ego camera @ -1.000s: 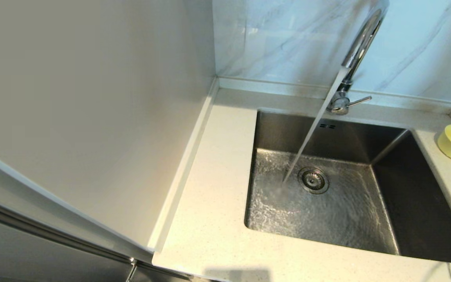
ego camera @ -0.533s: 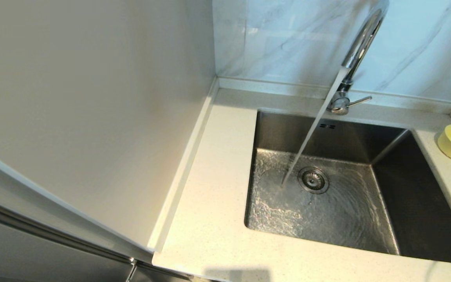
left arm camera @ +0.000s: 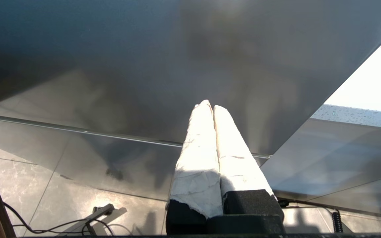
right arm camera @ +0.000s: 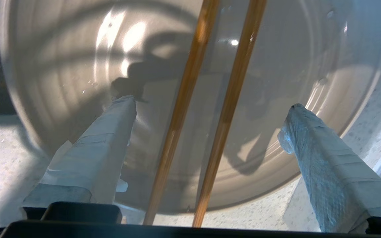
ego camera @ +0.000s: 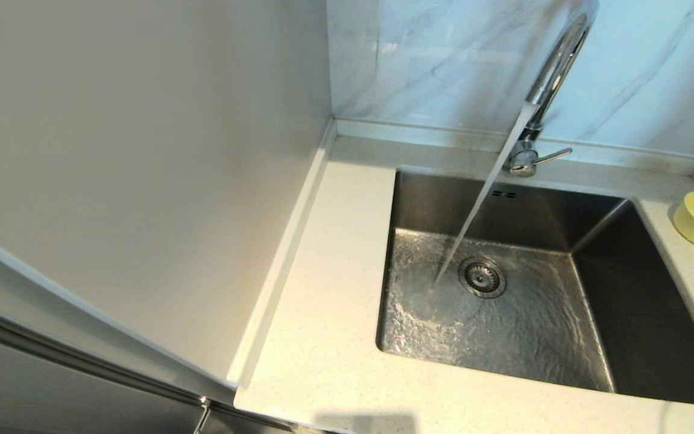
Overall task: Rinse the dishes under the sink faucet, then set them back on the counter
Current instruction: Pick up the chopsticks
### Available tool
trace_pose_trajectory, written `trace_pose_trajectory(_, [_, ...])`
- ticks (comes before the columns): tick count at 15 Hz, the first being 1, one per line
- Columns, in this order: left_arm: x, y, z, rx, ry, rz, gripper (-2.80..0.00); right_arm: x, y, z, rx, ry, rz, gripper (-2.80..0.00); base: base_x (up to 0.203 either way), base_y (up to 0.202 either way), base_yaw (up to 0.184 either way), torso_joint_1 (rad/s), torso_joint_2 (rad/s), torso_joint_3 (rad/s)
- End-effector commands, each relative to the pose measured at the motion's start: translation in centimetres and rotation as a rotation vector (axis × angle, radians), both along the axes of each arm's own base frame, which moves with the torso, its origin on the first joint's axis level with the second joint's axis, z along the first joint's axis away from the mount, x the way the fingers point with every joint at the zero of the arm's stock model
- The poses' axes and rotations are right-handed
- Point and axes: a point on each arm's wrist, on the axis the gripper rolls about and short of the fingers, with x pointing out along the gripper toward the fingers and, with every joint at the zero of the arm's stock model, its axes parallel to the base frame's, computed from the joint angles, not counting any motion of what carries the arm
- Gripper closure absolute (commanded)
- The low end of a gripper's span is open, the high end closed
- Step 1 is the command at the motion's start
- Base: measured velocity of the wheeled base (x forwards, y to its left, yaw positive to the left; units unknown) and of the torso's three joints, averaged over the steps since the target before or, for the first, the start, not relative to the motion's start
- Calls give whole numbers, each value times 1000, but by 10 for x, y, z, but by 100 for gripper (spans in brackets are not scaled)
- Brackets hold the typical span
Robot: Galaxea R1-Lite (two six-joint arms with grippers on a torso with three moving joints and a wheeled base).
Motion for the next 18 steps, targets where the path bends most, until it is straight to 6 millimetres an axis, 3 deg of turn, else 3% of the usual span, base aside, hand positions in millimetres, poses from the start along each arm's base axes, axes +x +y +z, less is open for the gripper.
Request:
trace_pose_trajectory(1, [0,0,0,0,0,0,0,2,-2,-3,3,3,5,-280,0,0,0,0,0,0])
trace_pose_trajectory(17, [0,0,0,0,0,0,0,6,-7,-10,14,8,3,-280,0,0,0,0,0,0])
trace_pose_trajectory(18, [0,0,0,0,0,0,0,6,-7,-10,16,7,2,-91,0,0,0,0,0,0])
